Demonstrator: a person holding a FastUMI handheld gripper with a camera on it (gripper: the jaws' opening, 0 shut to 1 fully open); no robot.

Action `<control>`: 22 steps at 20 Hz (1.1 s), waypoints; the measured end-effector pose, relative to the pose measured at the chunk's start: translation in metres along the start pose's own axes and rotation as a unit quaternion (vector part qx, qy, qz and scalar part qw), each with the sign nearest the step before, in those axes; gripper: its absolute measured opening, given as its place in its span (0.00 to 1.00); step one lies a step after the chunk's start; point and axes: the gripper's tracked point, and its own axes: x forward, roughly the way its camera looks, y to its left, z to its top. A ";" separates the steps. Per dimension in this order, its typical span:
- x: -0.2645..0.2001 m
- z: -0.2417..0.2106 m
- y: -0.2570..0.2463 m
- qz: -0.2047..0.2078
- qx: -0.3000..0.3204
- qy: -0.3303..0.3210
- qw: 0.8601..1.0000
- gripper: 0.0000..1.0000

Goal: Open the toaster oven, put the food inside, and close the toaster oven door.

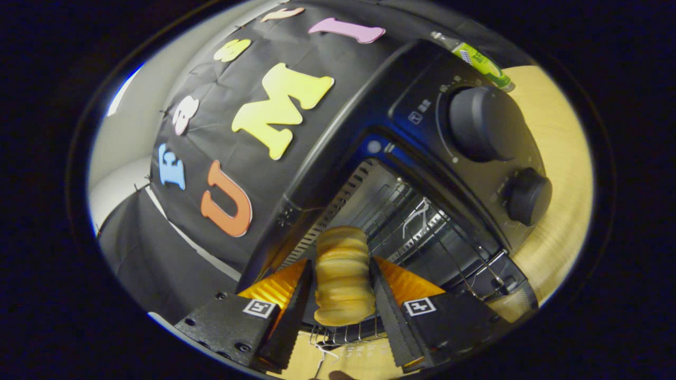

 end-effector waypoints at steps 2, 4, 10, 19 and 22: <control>-0.005 0.001 0.000 -0.003 0.010 0.001 1.000 0.86; -0.013 0.001 -0.002 -0.005 0.013 0.004 1.000 0.91; -0.068 0.002 0.013 -0.017 -0.060 0.014 0.998 0.95; -0.128 -0.019 -0.012 -0.230 -0.262 0.055 0.936 0.96; -0.142 -0.053 -0.017 -0.243 -0.269 0.098 0.927 0.97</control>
